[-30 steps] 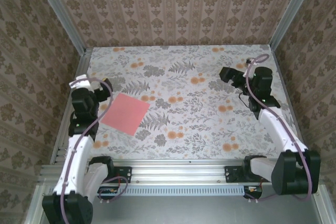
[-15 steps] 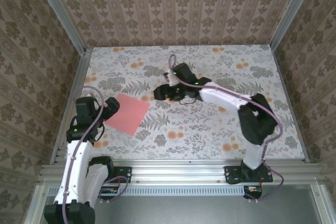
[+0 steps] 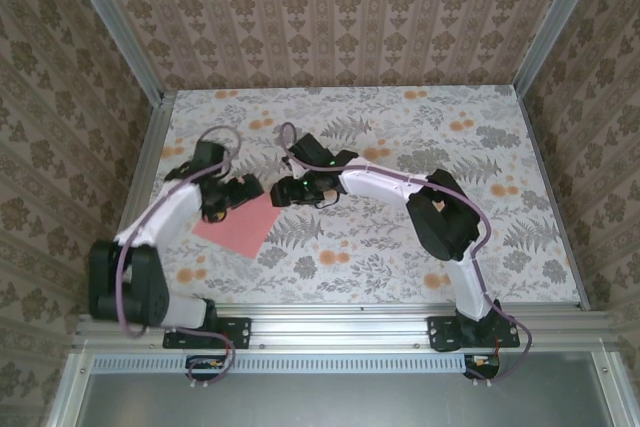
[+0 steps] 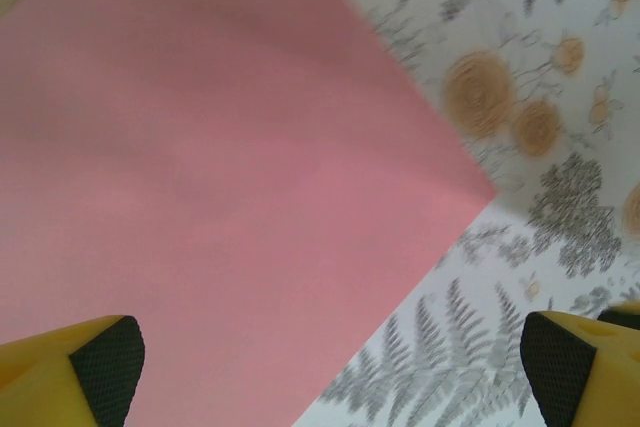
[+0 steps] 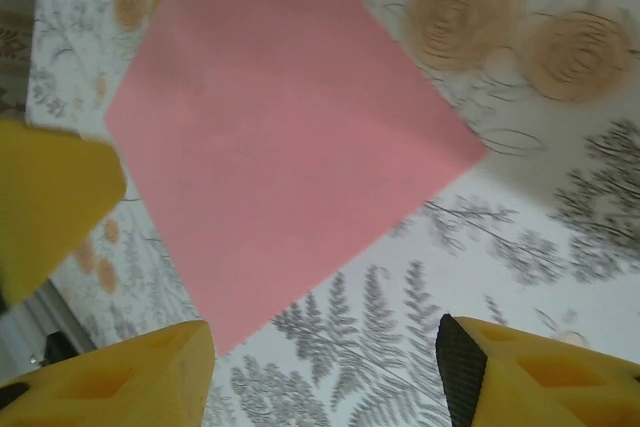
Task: Fold a paper plane with a square sheet of paper (pick it up from the middle)
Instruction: Move the square sheet of paper to the center of the table.
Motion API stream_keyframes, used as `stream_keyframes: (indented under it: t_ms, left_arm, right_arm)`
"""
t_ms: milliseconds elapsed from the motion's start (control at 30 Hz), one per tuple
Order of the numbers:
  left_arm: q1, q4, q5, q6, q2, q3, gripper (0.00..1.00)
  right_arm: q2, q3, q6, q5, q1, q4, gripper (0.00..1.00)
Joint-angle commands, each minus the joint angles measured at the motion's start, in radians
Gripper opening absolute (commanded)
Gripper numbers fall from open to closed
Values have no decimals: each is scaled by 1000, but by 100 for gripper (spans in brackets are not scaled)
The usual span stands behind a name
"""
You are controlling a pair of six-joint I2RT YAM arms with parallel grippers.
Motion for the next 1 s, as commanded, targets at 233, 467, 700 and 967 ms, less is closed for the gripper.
stream_keyframes:
  t_ms: [233,467,700,967]
  left_arm:
    - [-45,28,-56,42,290,176,100]
    - [-112,55,2,93,392,174,100]
    - [-281,90,71,170,487,236,100]
    - [-490,6,84,216,672,504,100]
  right_arm:
    - [-201,-212,3,85,-69,-46,64]
    - [-286,-306,-7,182,-84,-101,66]
    - [-467,-491,45,290,-152,-98,66]
    - [-729,-776,43,242,-338,-61,66]
